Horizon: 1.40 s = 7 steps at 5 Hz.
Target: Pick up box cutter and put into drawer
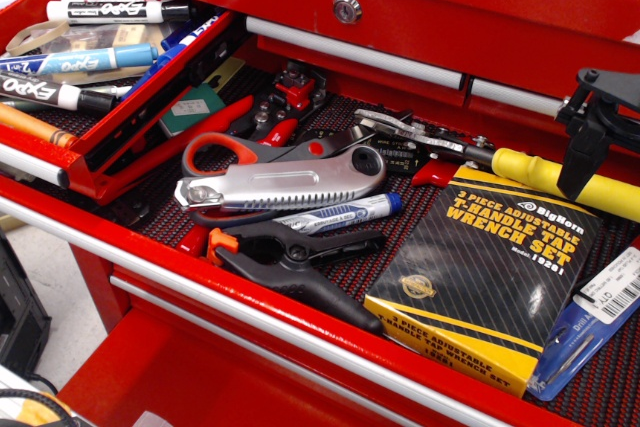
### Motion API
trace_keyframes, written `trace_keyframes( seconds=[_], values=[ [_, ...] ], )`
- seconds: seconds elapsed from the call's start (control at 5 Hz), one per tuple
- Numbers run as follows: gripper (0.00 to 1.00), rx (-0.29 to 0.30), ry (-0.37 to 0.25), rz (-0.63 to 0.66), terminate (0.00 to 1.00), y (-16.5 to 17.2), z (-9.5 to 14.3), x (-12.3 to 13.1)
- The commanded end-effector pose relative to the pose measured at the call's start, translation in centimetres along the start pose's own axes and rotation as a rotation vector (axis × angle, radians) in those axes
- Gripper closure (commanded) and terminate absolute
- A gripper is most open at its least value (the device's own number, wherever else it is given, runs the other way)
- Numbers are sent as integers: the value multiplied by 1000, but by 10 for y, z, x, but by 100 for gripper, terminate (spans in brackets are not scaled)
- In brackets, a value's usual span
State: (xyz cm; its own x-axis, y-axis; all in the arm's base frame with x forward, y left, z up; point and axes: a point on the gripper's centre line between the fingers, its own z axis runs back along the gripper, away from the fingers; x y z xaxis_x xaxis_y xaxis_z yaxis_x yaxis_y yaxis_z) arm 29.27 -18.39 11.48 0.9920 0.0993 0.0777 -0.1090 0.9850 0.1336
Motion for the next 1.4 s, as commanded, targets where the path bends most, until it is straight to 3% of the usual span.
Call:
trace_keyframes(
  seconds=[0.0, 0.4, 0.6, 0.8, 1.0, 1.2],
  values=[
    [0, 0, 0, 0, 0, 0, 0, 0],
    [0, 207, -14, -313, 0, 96, 2, 13],
    [0, 288, -17, -471, 0, 126, -9, 8],
    [0, 308, 6, -618, 0, 153, -26, 9],
    [0, 341, 0, -673, 0, 164, -38, 8],
    [0, 312, -19, -702, 0, 172, -51, 4]
  ],
)
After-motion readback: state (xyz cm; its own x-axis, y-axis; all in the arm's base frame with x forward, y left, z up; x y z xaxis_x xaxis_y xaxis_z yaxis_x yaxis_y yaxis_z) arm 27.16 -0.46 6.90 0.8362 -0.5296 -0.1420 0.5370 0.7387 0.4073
